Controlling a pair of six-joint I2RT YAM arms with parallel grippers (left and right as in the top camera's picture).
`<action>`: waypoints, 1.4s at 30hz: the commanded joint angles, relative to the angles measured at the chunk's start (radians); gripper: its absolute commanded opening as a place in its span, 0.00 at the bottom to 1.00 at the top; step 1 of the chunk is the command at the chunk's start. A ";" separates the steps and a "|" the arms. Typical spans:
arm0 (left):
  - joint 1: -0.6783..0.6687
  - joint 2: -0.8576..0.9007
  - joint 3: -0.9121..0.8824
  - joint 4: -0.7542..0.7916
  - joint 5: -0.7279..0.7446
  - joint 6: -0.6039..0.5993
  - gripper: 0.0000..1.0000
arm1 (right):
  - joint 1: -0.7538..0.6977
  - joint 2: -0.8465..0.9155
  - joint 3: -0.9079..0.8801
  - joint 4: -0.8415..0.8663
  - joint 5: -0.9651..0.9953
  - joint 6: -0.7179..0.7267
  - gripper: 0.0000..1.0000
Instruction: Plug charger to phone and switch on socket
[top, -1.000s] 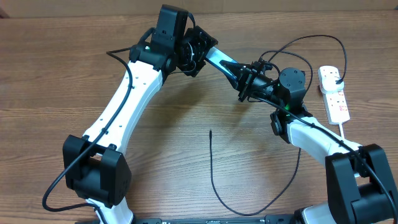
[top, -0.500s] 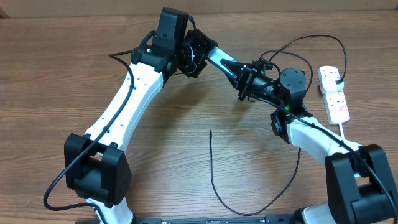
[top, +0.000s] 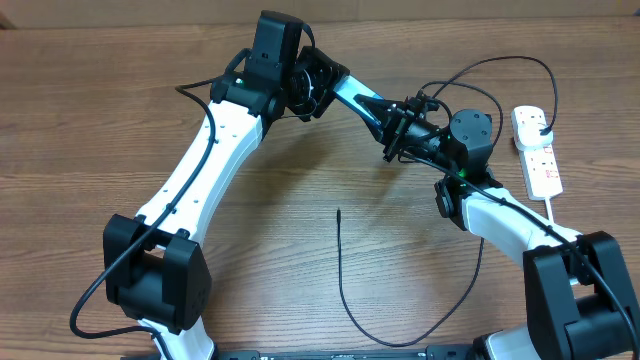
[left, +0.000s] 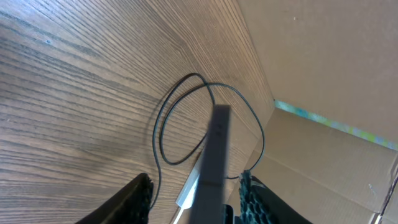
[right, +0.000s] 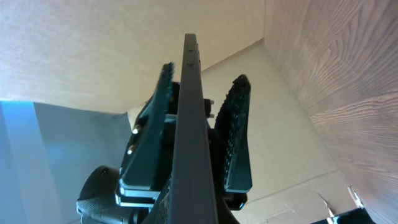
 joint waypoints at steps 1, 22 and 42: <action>0.003 0.010 -0.010 0.006 0.016 -0.010 0.45 | -0.003 -0.006 0.023 0.026 0.009 0.138 0.04; 0.003 0.010 -0.010 0.027 0.026 -0.014 0.21 | -0.003 -0.006 0.023 0.034 0.005 0.138 0.04; 0.003 0.010 -0.010 0.041 0.026 -0.014 0.06 | -0.003 -0.006 0.023 0.034 0.001 0.138 0.04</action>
